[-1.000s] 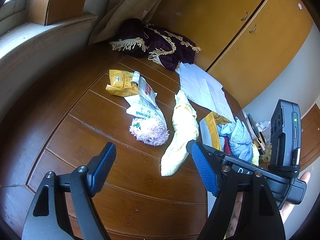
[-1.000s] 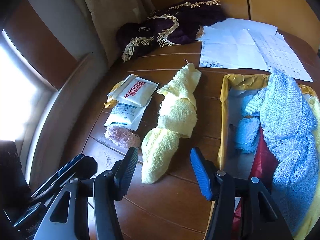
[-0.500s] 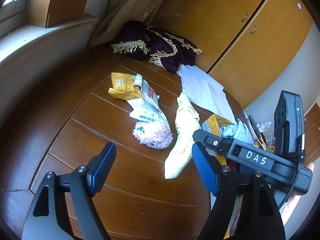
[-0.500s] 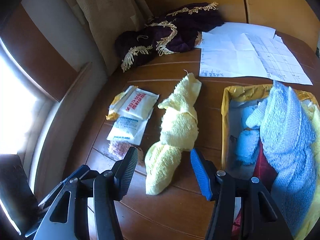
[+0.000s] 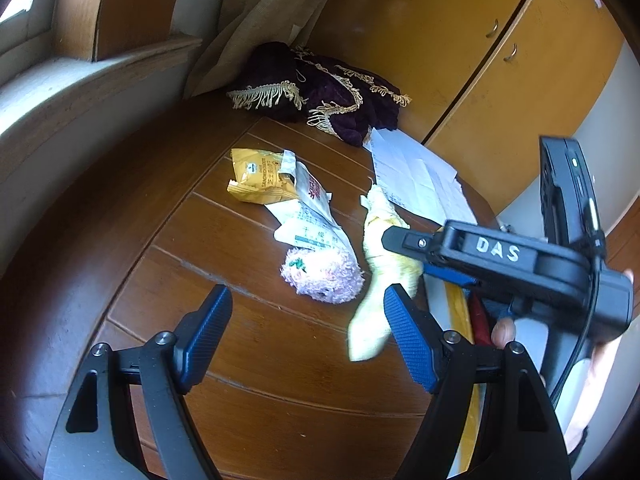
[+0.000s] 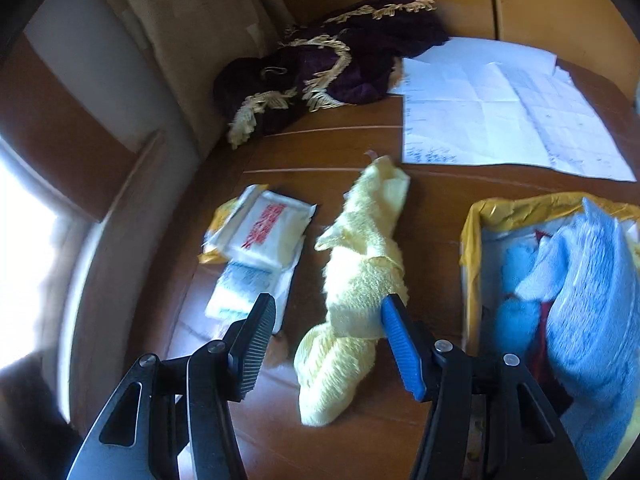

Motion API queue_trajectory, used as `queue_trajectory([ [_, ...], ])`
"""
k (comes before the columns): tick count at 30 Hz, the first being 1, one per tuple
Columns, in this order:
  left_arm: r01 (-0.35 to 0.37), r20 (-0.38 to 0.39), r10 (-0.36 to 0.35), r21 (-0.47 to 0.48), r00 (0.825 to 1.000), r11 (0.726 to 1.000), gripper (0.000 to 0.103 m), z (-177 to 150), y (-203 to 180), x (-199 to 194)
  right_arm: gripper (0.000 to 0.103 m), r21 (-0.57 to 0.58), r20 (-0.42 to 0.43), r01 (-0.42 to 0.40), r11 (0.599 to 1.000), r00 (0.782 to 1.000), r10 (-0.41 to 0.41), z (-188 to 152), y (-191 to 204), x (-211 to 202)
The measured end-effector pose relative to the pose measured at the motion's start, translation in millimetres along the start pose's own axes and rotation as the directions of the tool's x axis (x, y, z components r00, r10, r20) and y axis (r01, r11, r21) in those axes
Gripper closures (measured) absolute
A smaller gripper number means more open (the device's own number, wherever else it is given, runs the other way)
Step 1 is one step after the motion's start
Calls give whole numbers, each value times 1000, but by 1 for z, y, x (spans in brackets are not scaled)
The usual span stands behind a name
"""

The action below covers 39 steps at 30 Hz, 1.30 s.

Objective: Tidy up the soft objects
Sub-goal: 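Grasp the second yellow towel with the right tool while the left grasps the pink fluffy ball, then carry the yellow towel and pink ball over the tray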

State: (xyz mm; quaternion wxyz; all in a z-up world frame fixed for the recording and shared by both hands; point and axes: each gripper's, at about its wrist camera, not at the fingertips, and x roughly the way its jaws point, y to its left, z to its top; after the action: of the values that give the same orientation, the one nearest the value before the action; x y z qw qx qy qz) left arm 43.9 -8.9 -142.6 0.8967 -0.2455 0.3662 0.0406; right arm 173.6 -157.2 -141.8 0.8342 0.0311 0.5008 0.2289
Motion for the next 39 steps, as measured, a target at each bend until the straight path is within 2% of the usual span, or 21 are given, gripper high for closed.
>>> queue_trajectory([
  [3, 0, -23, 0, 21, 1000, 1000, 25, 4, -1, 9, 46, -12, -5, 60, 998, 998, -60, 7, -1, 8],
  [5, 4, -55, -2, 41, 998, 999, 25, 7, -2, 18, 47, -11, -37, 106, 994, 994, -107, 10, -4, 18],
  [8, 8, -64, -4, 66, 998, 998, 25, 10, -7, 24, 57, -36, -30, 139, 990, 990, -140, 8, -2, 20],
  [10, -10, -53, 15, 83, 998, 997, 26, 12, -13, 27, 61, -68, -27, 164, 984, 986, -166, 6, 2, 21],
  [11, -24, -49, 29, 99, 998, 995, 27, 14, -16, 29, 64, -89, -20, 177, 980, 984, -179, 4, 6, 20],
  [12, -45, -47, 51, 120, 998, 992, 34, 14, -19, 32, 65, -97, -17, 180, 979, 983, -183, 4, 7, 19],
  [13, -61, -55, 70, 146, 996, 987, 37, 14, -22, 36, 66, -95, -18, 173, 980, 984, -175, 3, 7, 18],
  [15, -90, -79, 106, 186, 991, 978, 44, 13, -26, 46, 67, -69, -21, 106, 992, 994, -108, 1, 3, 11],
  [17, -110, -90, 132, 217, 987, 970, 48, 10, -29, 55, 67, -51, 7, 72, 996, 997, -72, -2, 0, -2],
  [23, -115, -83, 134, 203, 987, 972, 54, 8, -29, 57, 68, -30, 106, -19, 999, 994, 22, -17, -2, -42],
  [30, -155, -98, 177, 196, 979, 968, 61, -8, -32, 51, 68, 5, 125, -91, 996, 988, 89, -37, -21, -63],
  [39, -76, -99, 86, 101, 991, 992, 67, -25, -29, 35, 68, 22, 160, -177, 984, 972, 171, -58, -42, -82],
])
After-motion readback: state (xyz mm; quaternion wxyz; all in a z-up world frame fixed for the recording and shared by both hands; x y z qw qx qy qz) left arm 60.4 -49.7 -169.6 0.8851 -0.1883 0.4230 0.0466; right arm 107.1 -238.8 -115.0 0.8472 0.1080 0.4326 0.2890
